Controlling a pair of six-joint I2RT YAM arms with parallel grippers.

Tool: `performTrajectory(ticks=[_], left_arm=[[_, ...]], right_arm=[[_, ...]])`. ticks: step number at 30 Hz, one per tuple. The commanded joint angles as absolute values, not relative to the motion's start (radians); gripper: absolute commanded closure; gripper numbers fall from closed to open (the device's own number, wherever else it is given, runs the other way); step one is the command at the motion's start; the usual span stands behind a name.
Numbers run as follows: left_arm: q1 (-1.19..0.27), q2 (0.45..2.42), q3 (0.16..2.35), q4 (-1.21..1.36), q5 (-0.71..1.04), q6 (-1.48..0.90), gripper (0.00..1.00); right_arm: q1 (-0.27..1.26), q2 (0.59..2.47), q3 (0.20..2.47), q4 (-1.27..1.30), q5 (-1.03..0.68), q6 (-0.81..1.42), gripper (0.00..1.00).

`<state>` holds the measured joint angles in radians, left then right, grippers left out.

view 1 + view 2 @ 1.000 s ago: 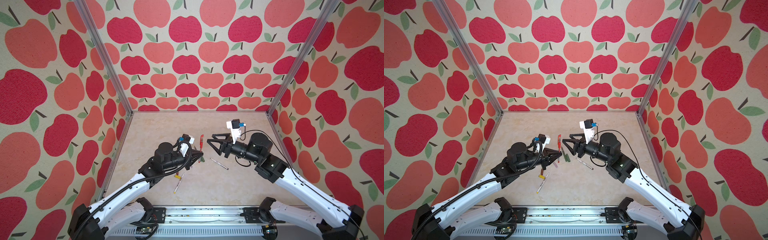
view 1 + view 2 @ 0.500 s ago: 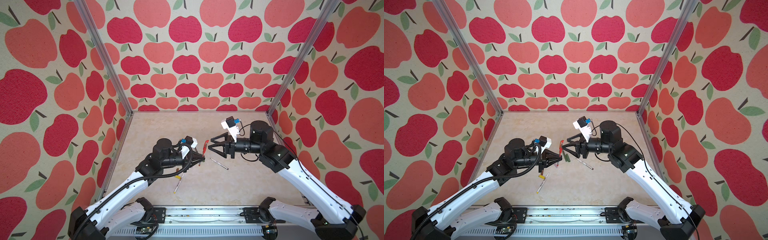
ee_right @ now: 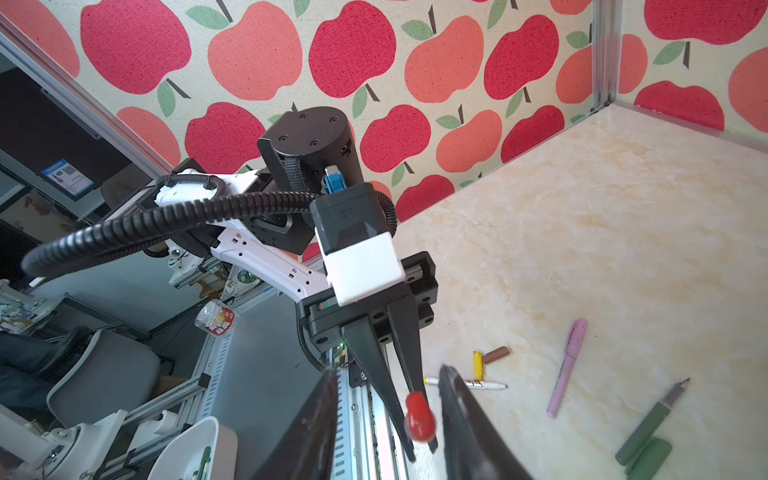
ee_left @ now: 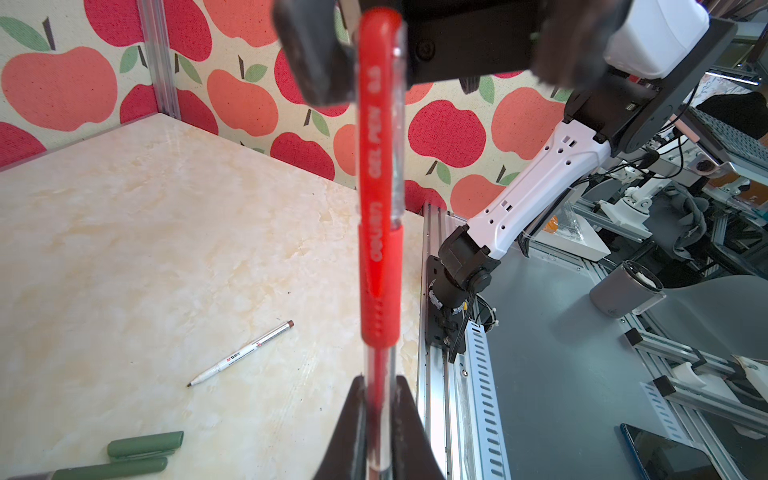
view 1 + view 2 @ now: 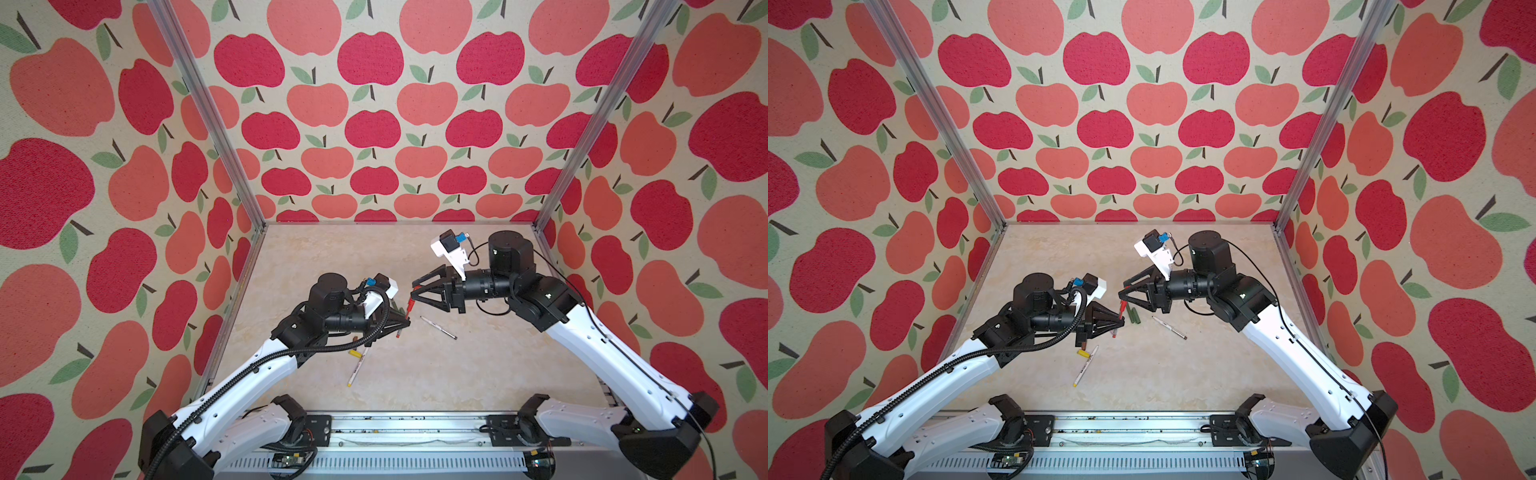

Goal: Insert the pens into the pen caps

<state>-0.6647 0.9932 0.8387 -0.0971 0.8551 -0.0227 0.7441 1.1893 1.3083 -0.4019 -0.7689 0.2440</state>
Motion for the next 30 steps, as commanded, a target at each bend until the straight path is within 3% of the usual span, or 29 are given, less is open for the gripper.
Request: performTrajectory(ticks=[1, 21, 30], left_arm=[[-0.660, 0.992, 0.879, -0.131, 0.885, 0.014, 0.98], [-0.658, 1.006, 0.941, -0.193, 0.840, 0.055, 0.98], [-0.605, 1.006, 0.974, -0.107, 0.858, -0.037, 0.99]], right_arm=[[0.744, 1.202, 1.339, -0.453, -0.801, 0.214, 0.61], [0.774, 1.247, 1.381, -0.557, -0.796, 0.166, 0.99], [0.824, 1.273, 1.375, -0.631, -0.729, 0.100, 1.00]])
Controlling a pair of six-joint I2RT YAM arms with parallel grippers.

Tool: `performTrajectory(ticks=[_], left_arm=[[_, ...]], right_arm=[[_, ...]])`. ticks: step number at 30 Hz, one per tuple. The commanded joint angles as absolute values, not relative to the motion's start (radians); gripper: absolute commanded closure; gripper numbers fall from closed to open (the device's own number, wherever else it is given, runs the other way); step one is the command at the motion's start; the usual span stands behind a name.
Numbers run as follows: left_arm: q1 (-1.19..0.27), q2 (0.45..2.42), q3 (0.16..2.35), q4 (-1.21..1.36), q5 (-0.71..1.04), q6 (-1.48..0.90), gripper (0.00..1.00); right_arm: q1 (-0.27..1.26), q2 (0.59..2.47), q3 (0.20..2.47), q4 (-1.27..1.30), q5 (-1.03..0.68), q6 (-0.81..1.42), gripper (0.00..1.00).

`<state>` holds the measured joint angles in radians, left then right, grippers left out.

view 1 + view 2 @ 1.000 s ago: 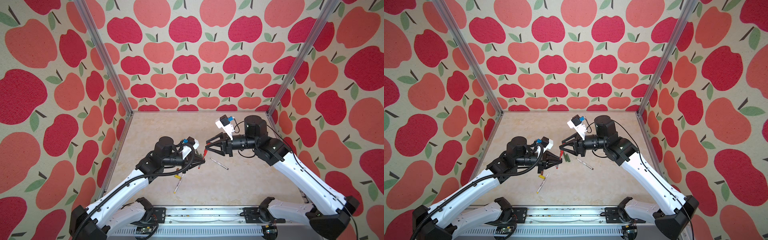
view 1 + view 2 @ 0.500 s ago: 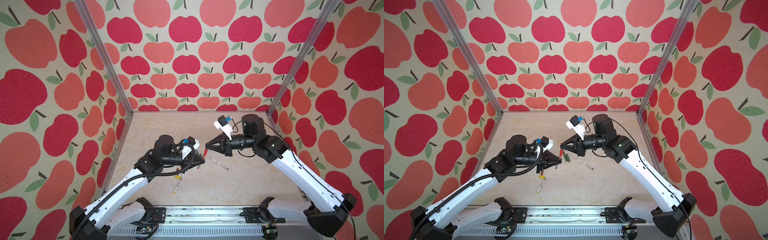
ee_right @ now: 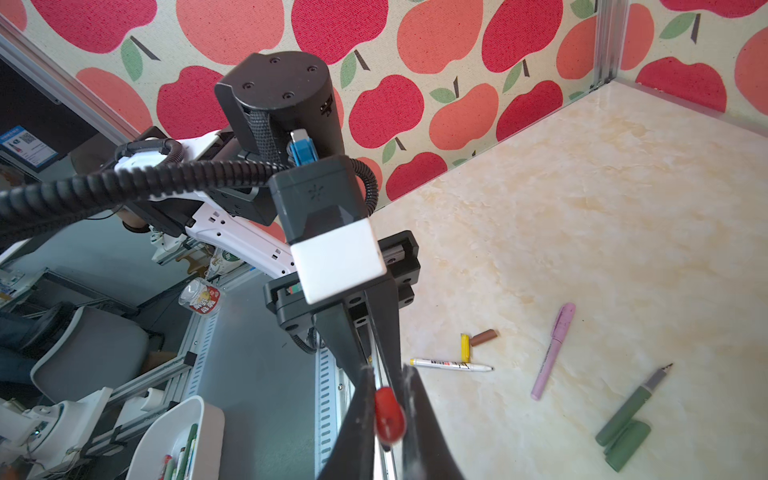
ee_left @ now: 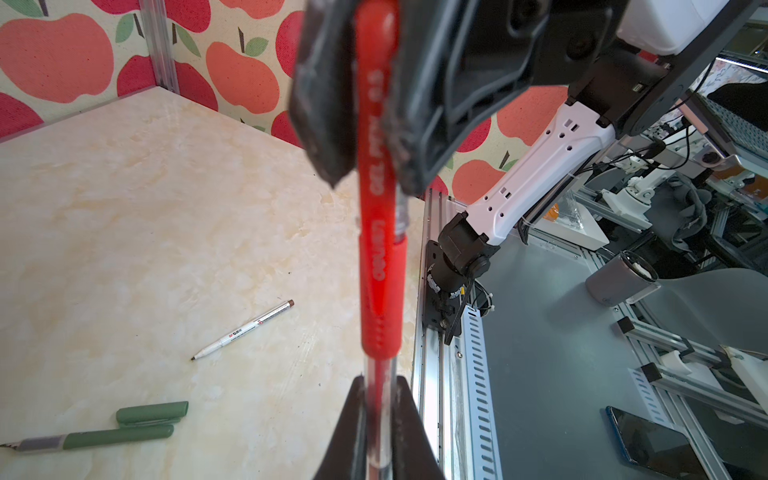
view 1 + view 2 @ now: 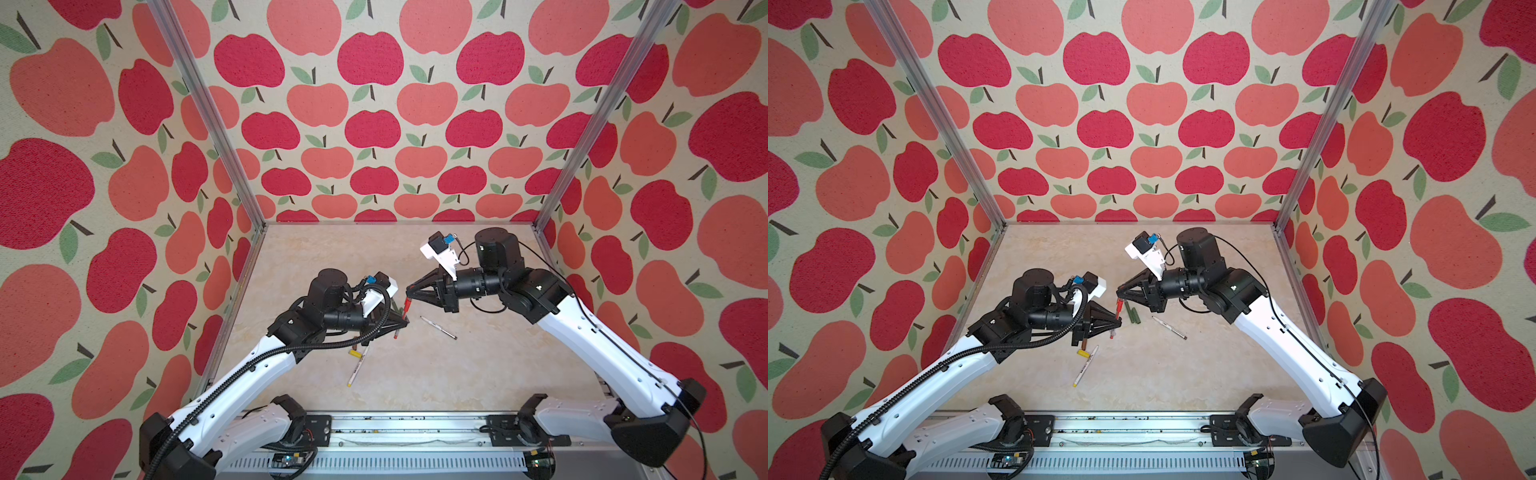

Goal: Insert the pens into the pen caps
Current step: 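Press the red cap down onto the pen with the right gripper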

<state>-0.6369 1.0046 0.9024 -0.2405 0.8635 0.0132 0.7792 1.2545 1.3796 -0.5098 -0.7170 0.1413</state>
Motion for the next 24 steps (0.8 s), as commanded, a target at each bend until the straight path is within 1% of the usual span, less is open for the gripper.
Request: performTrajectory(ticks=[1, 8, 15, 24], left_arm=[[-0.598, 1.004, 0.977, -0.095, 0.861, -0.046, 0.99], [-0.580, 1.003, 1.021, -0.086, 0.864, -0.052, 1.00], [-0.576, 0.998, 1.030, -0.044, 0.852, -0.040, 1.00], [-0.556, 1.012, 1.085, -0.054, 0.861, 0.008, 1.00]], right_arm=[[0.828, 1.274, 1.372, -0.636, -0.718, 0.093, 1.00], [0.845, 1.285, 1.316, -0.636, -0.686, 0.071, 1.00], [0.856, 1.284, 1.246, -0.591, -0.693, 0.090, 1.00], [0.870, 1.305, 1.222, -0.602, -0.701, 0.084, 1.00]])
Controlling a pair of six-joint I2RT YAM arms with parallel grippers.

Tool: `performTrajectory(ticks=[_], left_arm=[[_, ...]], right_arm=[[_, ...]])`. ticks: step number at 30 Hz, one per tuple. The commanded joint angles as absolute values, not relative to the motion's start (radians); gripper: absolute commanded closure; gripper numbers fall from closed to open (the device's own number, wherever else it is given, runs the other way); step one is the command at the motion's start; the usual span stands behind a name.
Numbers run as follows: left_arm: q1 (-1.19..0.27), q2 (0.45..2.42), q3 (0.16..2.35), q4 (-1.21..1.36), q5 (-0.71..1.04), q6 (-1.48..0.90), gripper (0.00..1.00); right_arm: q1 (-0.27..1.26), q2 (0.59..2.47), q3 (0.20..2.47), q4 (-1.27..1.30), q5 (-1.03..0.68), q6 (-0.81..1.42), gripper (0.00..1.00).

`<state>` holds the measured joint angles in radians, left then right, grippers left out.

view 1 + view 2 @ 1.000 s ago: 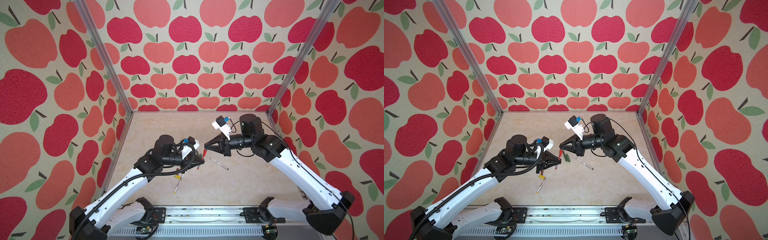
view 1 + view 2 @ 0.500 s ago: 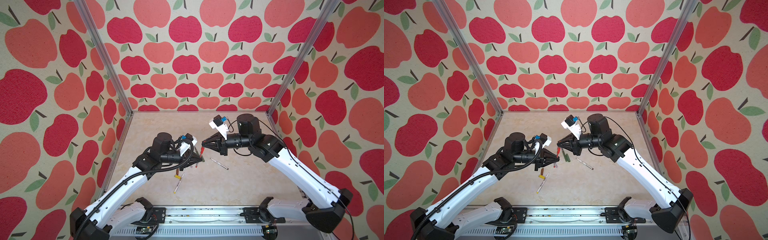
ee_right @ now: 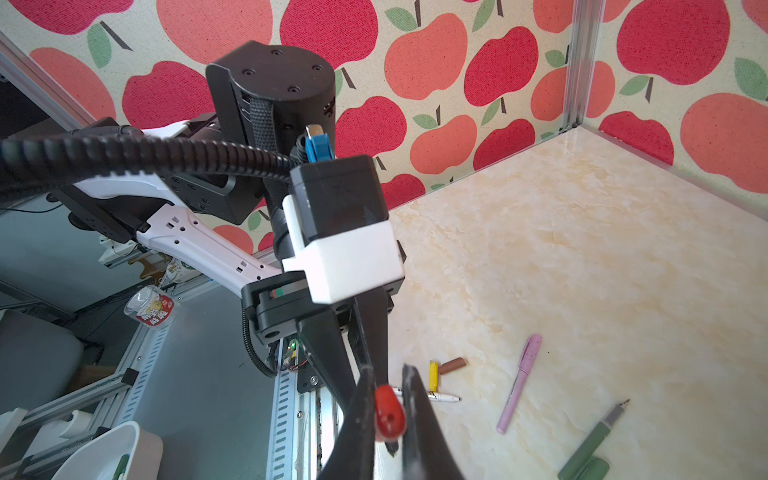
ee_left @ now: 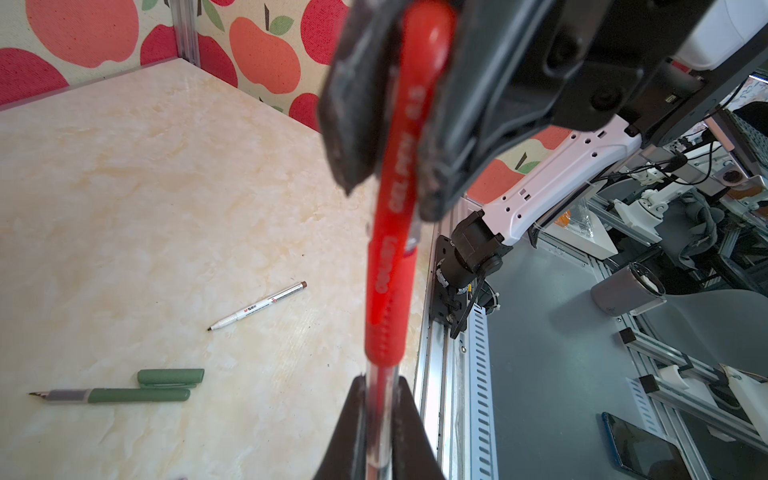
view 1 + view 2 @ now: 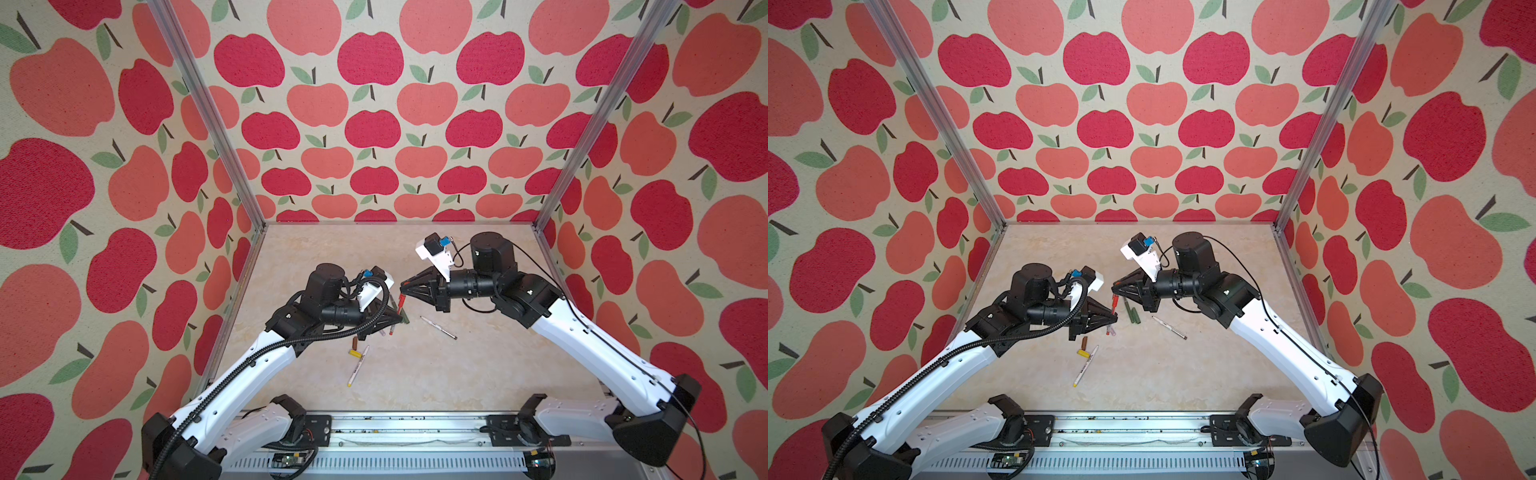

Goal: Insert the pens into the pen caps
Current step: 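Press the red cap down onto the pen with the right gripper, then open the right gripper off the red cap and draw it back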

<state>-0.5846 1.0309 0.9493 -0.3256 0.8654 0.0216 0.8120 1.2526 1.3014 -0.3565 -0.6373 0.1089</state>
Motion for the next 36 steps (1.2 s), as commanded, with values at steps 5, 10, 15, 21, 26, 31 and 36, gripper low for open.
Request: performTrajectory(ticks=[5, 10, 15, 21, 26, 31, 36], left_arm=[[-0.530, 1.008, 1.100, -0.035, 0.854, 0.018, 1.00], [-0.512, 1.010, 1.117, -0.021, 0.853, 0.028, 1.00], [-0.509, 1.012, 1.126, 0.007, 0.851, 0.023, 1.00], [-0.505, 1.017, 1.130, 0.034, 0.845, 0.025, 1.00], [-0.501, 1.029, 1.142, 0.051, 0.847, 0.027, 1.00], [-0.498, 1.040, 1.155, 0.052, 0.847, 0.031, 1.00], [-0.492, 1.040, 1.156, 0.062, 0.839, 0.025, 1.00]], right_arm=[[0.871, 1.309, 1.206, -0.606, -0.706, 0.087, 1.00], [0.871, 1.313, 1.184, -0.602, -0.709, 0.090, 1.00], [0.871, 1.322, 1.156, -0.584, -0.717, 0.105, 1.00], [0.871, 1.327, 1.125, -0.560, -0.729, 0.122, 1.00], [0.874, 1.335, 1.109, -0.555, -0.739, 0.130, 1.00], [0.877, 1.330, 1.088, -0.549, -0.742, 0.139, 1.00], [0.882, 1.324, 1.069, -0.543, -0.742, 0.147, 1.00]])
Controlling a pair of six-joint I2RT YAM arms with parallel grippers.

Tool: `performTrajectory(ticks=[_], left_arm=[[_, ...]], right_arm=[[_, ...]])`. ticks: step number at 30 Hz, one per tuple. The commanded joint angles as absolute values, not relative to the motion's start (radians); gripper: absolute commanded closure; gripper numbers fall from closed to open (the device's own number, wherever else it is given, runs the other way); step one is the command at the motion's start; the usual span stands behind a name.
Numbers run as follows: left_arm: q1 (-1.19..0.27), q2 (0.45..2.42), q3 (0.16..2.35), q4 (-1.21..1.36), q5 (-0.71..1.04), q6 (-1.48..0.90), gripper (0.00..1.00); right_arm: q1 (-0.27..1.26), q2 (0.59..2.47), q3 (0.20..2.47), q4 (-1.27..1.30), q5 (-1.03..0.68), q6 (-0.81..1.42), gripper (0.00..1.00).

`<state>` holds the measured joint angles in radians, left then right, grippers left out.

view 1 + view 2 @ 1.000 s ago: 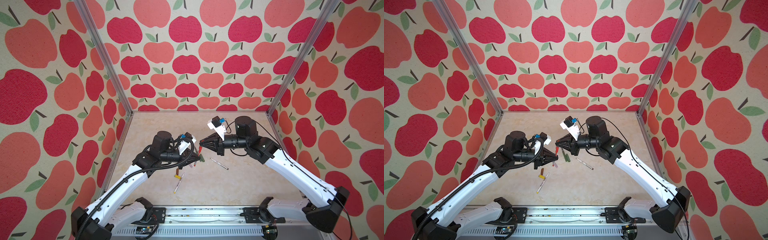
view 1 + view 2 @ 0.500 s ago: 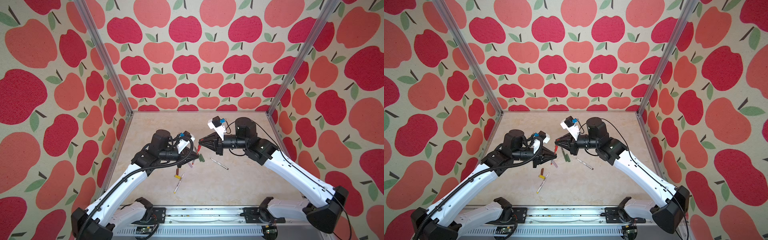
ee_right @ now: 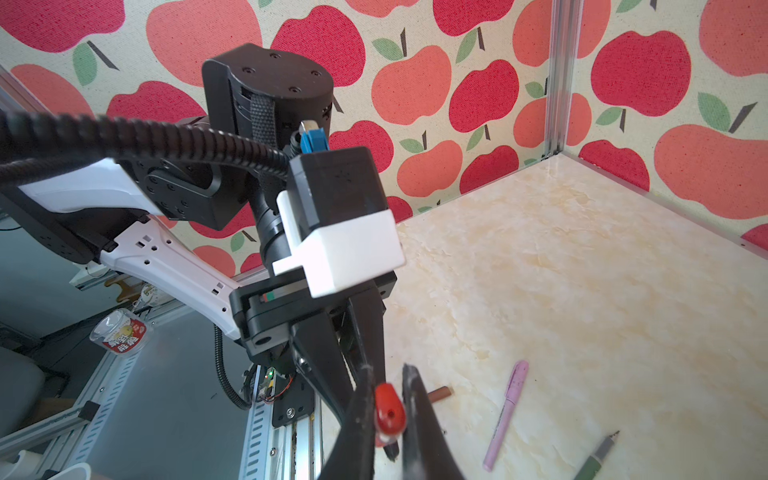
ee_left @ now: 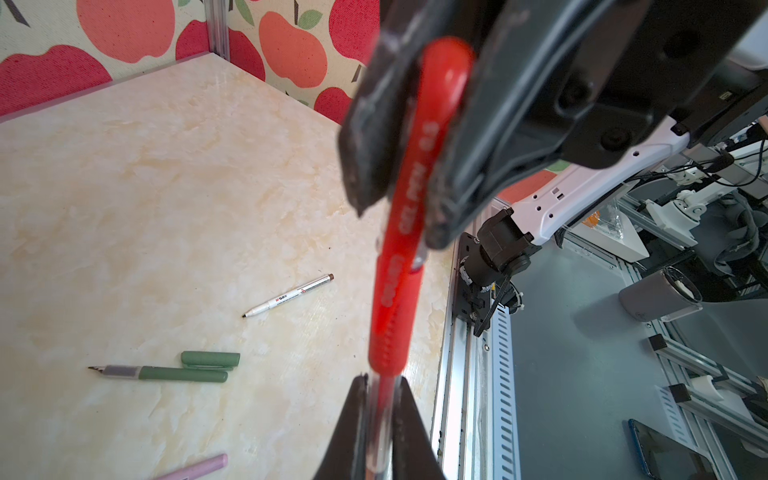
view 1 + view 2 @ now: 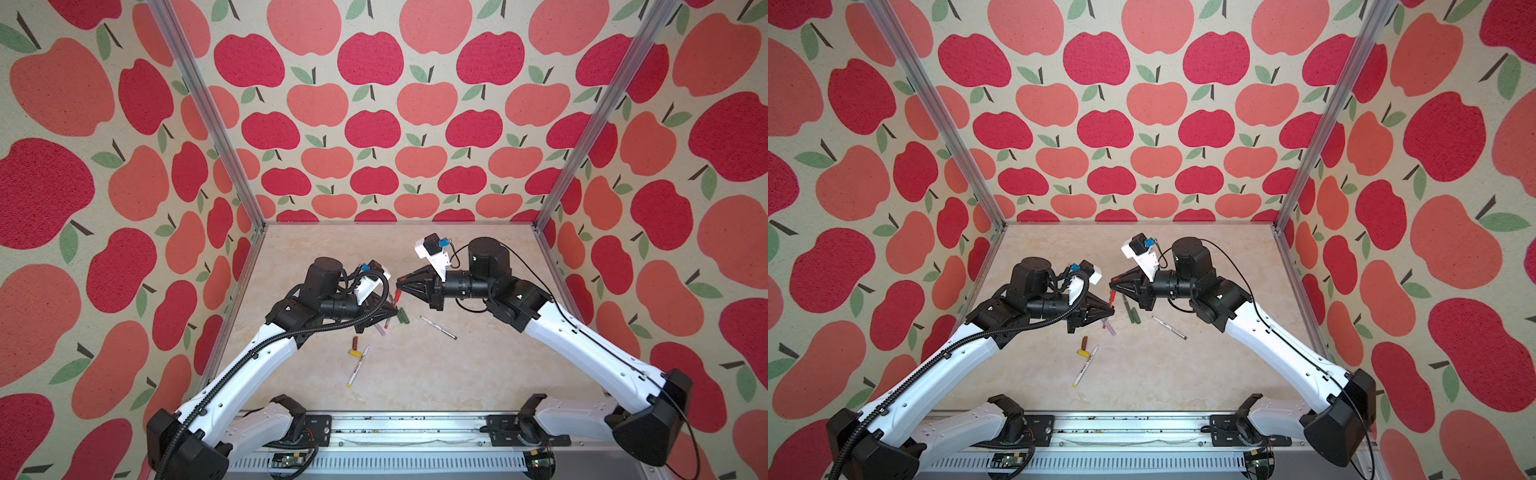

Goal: Insert the pens into the pen caps
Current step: 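Open the right gripper off the red cap and draw it back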

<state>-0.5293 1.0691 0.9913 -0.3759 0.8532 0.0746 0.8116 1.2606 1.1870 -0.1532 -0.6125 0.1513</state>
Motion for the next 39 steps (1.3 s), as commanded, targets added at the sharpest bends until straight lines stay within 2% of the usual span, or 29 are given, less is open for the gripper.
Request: performTrajectory(ticks=[1, 22, 29, 34, 39], left_arm=[[-0.491, 1.040, 1.154, 0.070, 0.839, 0.020, 1.00], [-0.487, 1.027, 1.119, 0.060, 0.831, 0.024, 1.00], [-0.498, 1.014, 1.008, 0.086, 0.843, -0.032, 1.00], [-0.542, 0.976, 0.900, 0.102, 0.806, -0.052, 1.00], [-0.546, 0.935, 0.849, 0.069, 0.764, -0.067, 1.00]], right_arm=[[0.885, 1.321, 1.063, -0.538, -0.742, 0.151, 1.00], [0.896, 1.263, 1.016, -0.424, -0.720, 0.227, 0.99], [0.868, 1.211, 1.019, -0.267, -0.771, 0.339, 0.81], [0.838, 1.154, 1.016, -0.174, -0.782, 0.416, 0.61], [0.787, 1.103, 1.021, -0.138, -0.808, 0.454, 0.55]])
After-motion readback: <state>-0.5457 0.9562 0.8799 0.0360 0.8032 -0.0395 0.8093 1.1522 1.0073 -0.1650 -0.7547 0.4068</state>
